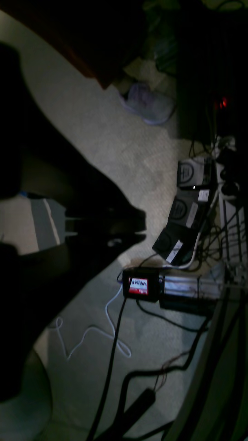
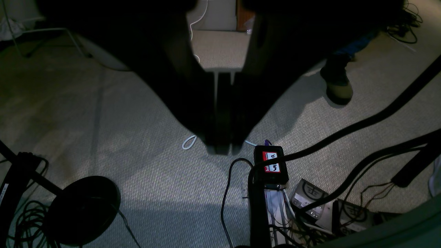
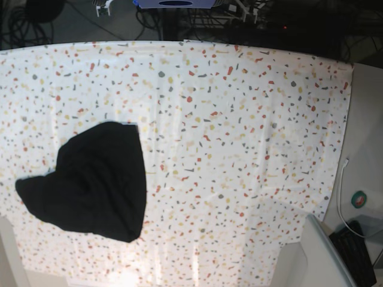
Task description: Layout the t-shirt on the table in an organized manner, then fold the t-shirt properly
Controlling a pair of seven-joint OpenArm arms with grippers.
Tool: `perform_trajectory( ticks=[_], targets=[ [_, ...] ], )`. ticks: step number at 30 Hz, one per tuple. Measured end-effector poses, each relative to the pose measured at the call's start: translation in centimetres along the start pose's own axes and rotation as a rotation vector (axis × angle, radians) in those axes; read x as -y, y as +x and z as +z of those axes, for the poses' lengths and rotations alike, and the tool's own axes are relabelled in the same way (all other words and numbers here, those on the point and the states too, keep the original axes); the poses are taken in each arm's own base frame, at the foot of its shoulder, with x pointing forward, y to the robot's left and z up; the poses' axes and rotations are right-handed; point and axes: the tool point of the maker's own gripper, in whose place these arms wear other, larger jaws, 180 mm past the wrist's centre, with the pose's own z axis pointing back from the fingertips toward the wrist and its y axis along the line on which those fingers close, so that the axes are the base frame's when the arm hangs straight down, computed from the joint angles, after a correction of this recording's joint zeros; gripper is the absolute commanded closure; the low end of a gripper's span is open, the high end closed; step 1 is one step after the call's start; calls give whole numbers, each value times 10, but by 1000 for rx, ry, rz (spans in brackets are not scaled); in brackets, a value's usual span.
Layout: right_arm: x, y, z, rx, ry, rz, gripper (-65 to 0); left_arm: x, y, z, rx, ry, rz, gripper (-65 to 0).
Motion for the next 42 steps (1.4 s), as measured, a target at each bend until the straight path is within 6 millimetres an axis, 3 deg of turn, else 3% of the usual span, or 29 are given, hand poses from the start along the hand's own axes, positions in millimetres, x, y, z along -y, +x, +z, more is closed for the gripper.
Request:
perform_trajectory(
  ticks=[1,4,6,8,9,11,13,15,18,26,35,36,38,40,41,42],
  targets=[
    [0,0,0,0,0,0,-24,0,0,0,0,-1,-2,-120],
    [0,0,0,0,1,1,-248,2,0,0,0,-4,-4,-308],
    [0,-1,0,-1,1,1,-369,3,0,0,0,-6,-4,-346],
    [0,-3,1,-2,0,0,-417,2,0,0,0,-4,-3,-341],
    [0,-5,1,-5,0,0,-404,2,0,0,0,-3,-1,-341],
    [0,-6,1,-11,0,0,-314,2,-1,0,0,-4,-1,-341],
    [0,-5,1,-9,1,2,-161,2,-1,0,0,-4,-2,-311],
    [0,-2,0,-2,0,0,0,2,-1,0,0,-5,-3,-234],
    [0,5,-1,8,0,0,0,2,-1,0,0,-5,-7,0],
    [-2,5,-1,8,2,-1,0,-7,10,-1,20,9,-13,0],
    [-2,5,-1,8,2,-1,0,-7,3,0,8,6,-13,0],
    [-2,5,-1,8,2,-1,-71,-7,1,0,7,6,-13,0],
    [-2,5,-1,8,2,-3,-296,-7,-1,1,3,6,-13,0],
    [-2,4,-1,7,3,1,-495,-7,-4,1,-2,6,-12,-143],
    [-2,4,-1,7,4,3,-531,-6,-4,2,-1,5,-13,-224],
    [-2,4,-1,7,4,5,-527,-6,-4,2,10,5,-14,-273]
  ],
)
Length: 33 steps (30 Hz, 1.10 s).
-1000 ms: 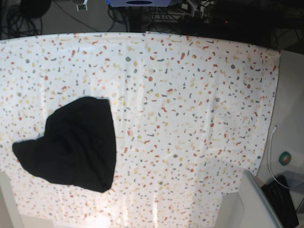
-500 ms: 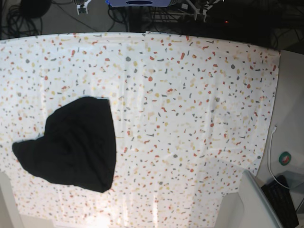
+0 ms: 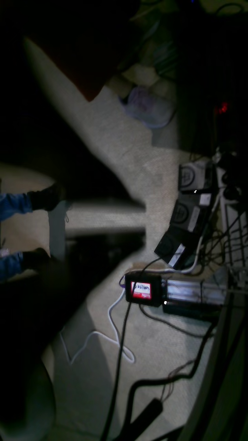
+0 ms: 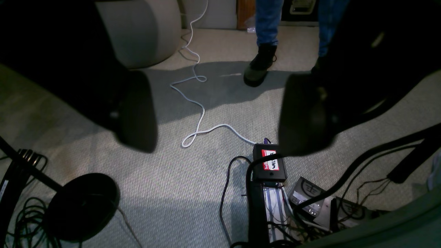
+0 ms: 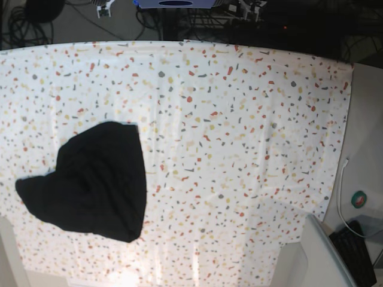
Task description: Layout the t-shirt on the table in an organized manner, then fold the t-shirt properly
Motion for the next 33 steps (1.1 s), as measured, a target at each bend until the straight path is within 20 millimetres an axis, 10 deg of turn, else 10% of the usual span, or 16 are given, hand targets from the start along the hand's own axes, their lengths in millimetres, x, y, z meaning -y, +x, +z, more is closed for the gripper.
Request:
perform_trajectory(
  ticks=[5,8,9,19,27,33],
  targets=[
    [0,-1,0,-3,0,0,-255,1,3,2,31,-2,-2,-244],
    [0,-1,0,-3,0,-2,0,1,3,2,33,-2,-2,-105],
    [0,-1,0,-3,-1,-3,0,1,3,2,33,-2,-2,-2],
    [0,-16,5,13,0,-2,0,-11,3,6,61,16,-17,0],
    [-2,-73,43,94,3,10,0,-28,-22,51,302,20,-74,0],
    [-3,-68,72,200,1,16,0,-29,-21,86,473,7,-103,0]
  ],
)
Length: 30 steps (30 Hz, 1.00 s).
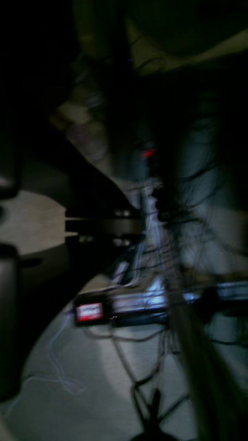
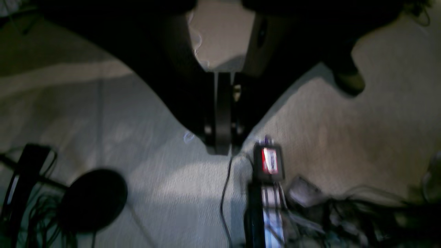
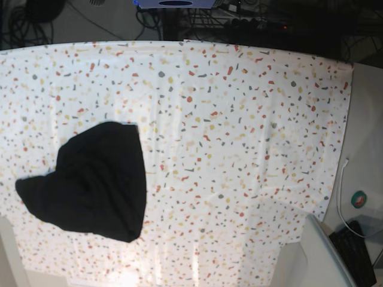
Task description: Layout the t-shirt on the table in an organized manner, then fold the t-shirt properly
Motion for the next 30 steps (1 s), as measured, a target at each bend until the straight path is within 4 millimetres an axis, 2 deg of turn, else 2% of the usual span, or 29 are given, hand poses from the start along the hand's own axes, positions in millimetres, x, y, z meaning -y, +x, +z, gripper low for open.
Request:
perform_trajectory(
  ticks=[3,5,8,10,13,16,19,21,24,26,27,30],
  targets=[
    [-1,-4,16,11,2,1,0,3,-3,12,3,-16,-8,0],
    [0,-11,19,-13,0,0,0,5,-7,12,-12,-35,-20,0],
    [1,-15,-3,-114,-2,-9,0,11,-10,-11,-55,-69,-45,0],
    [1,-7,-25,-165,-2,-11,0,11,-22,-31,-167,-73,-59,0],
    [4,-1,-45,-233,-6,-15,0,1,-42,-44,-329,-45,-57,0],
    [3,-18,-48,-324,-4,-18,0,-6,-55,-45,-435,-26,-56,0],
    [2,-34,-47,-418,-1,-20,0,-5,-57,-51,-507,-19,-49,0],
    [3,-21,-54,-402,-1,-22,0,-4,-49,-59,-502,-16,-34,0],
    [5,20,-69,-245,-5,-20,0,-5,-33,-67,-409,-10,-27,0],
    [6,33,-69,-146,-7,-17,0,-3,-24,-63,-311,-15,-33,0],
    [8,29,-63,-110,-11,-16,0,0,-24,-56,-273,-22,-33,0],
    [23,-10,-32,-103,-55,-48,0,11,-33,-35,-239,-50,-34,0]
  ],
)
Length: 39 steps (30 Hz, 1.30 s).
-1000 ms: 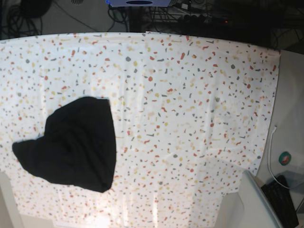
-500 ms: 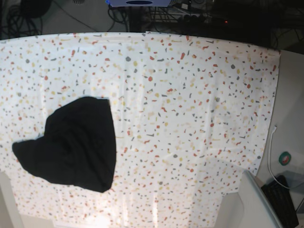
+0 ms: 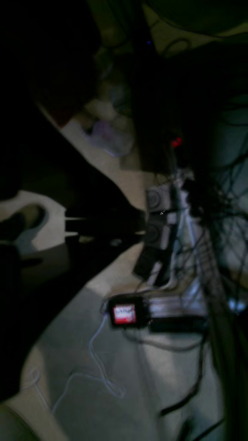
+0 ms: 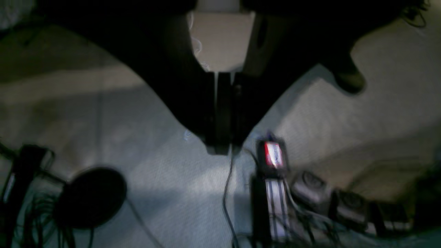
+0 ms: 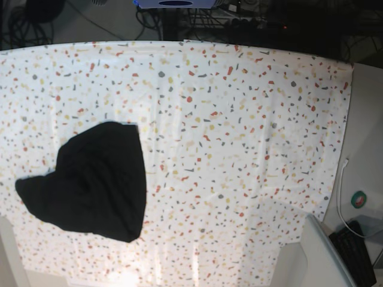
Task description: Layout the t-shirt on the table in an organized manner, then fold the t-shirt properly
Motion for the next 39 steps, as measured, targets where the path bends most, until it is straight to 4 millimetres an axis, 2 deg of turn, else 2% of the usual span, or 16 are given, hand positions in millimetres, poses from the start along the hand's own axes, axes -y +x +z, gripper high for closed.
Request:
perform_trajectory(
  ticks=[1,3,7,9,11,12,14,17,19,21,24,27,29,33,37,39],
  targets=[
    [7,-8,8,-2,-21,-15,0,3,-1,4,9,-4,1,0],
    [21,-8,24,48,-59,-32,0,8,5,8,46,-18,-4,0],
    [33,36,55,237,-79,-12,0,11,25,25,151,-34,-22,0],
    [36,46,74,293,-82,2,0,4,30,42,192,-34,-41,0],
    [35,38,91,283,-87,-1,0,-5,33,62,218,-29,-60,0],
    [36,34,98,277,-100,-18,0,-8,39,70,243,-21,-59,0],
    [40,40,111,302,-142,-67,0,-16,60,86,314,12,-44,0],
    [49,77,123,410,-196,-113,0,-25,99,108,435,43,-38,0],
    [63,103,132,484,-227,-108,0,-34,119,124,493,70,-41,0],
    [74,116,137,514,-249,-92,0,-37,137,134,536,79,-48,0],
    [77,144,144,580,-255,-97,0,-36,174,144,634,80,-53,0],
    [92,190,157,706,-303,-109,0,-34,209,150,727,80,-56,0],
    [101,213,159,721,-320,-117,0,-35,232,153,779,85,-55,0],
    [102,256,156,651,-298,-156,0,-33,274,143,749,104,-4,0],
    [117,329,161,692,-293,-149,0,-24,318,127,740,87,25,0],
    [119,358,158,680,-288,-180,0,-14,340,118,737,57,28,0]
  ],
)
